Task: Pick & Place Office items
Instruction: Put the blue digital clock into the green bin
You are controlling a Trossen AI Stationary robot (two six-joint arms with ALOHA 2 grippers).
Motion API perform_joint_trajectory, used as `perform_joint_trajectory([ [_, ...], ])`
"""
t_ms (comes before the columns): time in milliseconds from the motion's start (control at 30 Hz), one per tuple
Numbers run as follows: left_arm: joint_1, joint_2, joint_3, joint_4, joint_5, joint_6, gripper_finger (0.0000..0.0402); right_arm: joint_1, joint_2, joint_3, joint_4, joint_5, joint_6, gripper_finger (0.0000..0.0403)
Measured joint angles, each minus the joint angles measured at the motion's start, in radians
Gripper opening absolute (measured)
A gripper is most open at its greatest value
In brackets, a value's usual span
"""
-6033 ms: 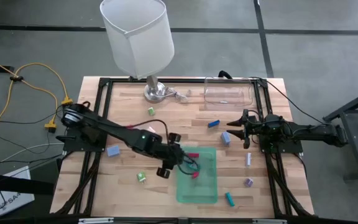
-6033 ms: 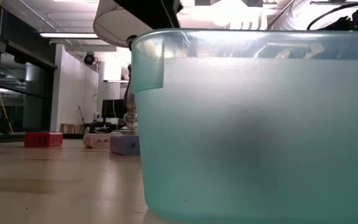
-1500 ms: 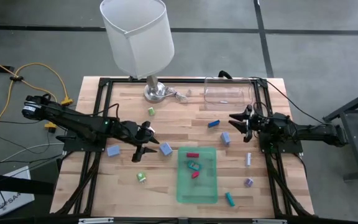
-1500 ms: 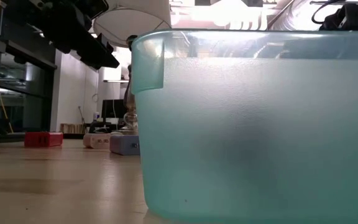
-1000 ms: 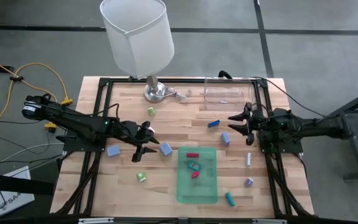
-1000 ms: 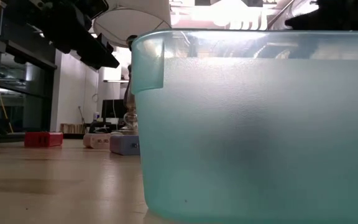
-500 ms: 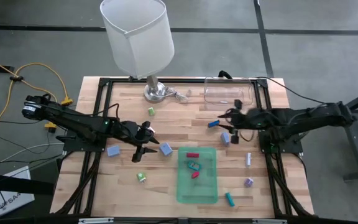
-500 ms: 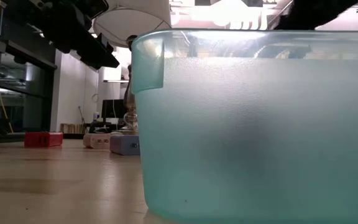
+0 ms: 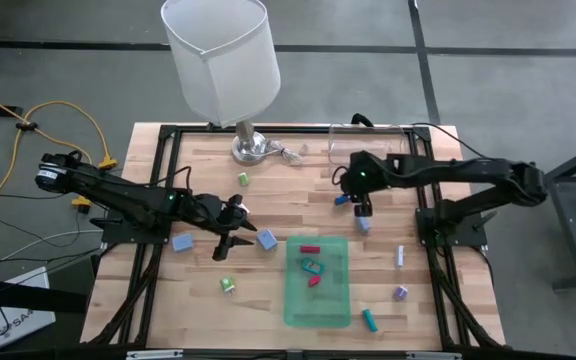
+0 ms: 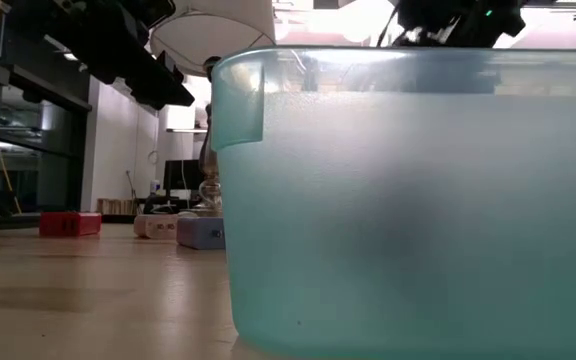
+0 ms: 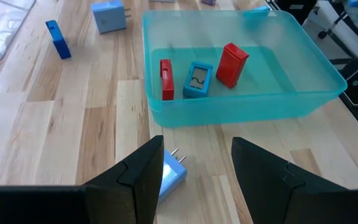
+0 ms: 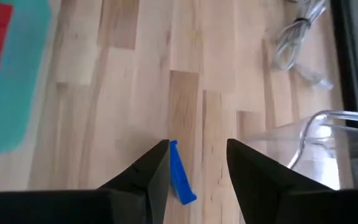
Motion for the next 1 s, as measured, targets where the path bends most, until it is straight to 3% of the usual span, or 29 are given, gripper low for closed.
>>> perform_joint_trajectory([
  [267, 0.0, 0.0, 0.0, 0.0, 0.0, 0.0, 0.0184, -0.066, 0.148, 0.0, 0.061, -0.117, -0.172, 0.0146],
  [1000, 0.0, 0.0, 0.0, 0.001, 0.0, 0.0, 0.0184, -0.075, 0.312, 0.0, 0.071, -0.12, -0.21, 0.0146],
])
